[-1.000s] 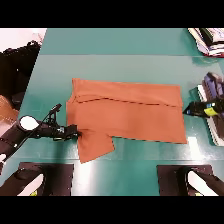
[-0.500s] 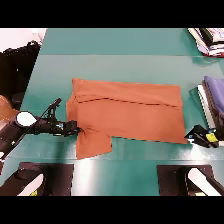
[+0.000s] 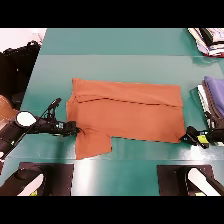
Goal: Fold the shirts.
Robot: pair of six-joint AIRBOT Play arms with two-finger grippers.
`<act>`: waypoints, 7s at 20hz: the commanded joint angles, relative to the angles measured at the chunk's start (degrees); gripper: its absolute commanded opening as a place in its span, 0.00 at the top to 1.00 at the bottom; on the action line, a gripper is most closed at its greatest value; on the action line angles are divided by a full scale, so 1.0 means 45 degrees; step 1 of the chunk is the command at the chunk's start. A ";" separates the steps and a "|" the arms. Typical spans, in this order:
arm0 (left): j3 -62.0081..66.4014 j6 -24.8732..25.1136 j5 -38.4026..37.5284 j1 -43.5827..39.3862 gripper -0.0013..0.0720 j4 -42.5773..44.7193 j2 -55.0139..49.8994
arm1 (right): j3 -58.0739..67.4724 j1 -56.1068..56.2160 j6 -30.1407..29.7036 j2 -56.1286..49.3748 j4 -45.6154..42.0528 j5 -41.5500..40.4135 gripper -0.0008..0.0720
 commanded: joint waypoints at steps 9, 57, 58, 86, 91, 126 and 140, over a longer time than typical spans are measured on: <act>0.0554 -0.1462 -0.4658 0.0000 0.95 0.1137 0.3565 | 0.0806 0.0981 -0.0024 0.5236 -0.1685 0.3147 0.97; 1.1472 0.0029 0.2147 -0.3628 0.95 0.0427 -0.9282 | 0.9330 0.2487 -0.3405 -0.8155 0.3526 0.0777 0.97; 1.1812 0.0039 0.2220 -0.4046 0.95 0.0457 -0.9666 | 0.9374 0.2526 -0.3385 -0.7582 0.3983 0.0792 0.97; 1.5679 -0.0107 -0.1059 -0.2055 0.95 0.4250 -0.9831 | 1.6786 1.1856 -0.1175 -0.7451 0.7334 0.0457 0.97; 1.5679 -0.0083 -0.1287 0.0607 0.95 0.5246 -0.7349 | 1.6786 1.5198 -0.2414 -0.9408 0.7334 -0.3521 0.78; 1.5528 0.0257 -0.1360 0.1389 0.95 0.3245 -0.6863 | 1.4178 1.1987 -0.1428 -1.2347 0.7009 -0.1438 0.97; 1.5528 0.0248 0.0121 -0.3483 0.95 0.2977 -0.6868 | 1.5237 0.2273 -0.1379 -0.7752 0.4993 -0.1350 0.97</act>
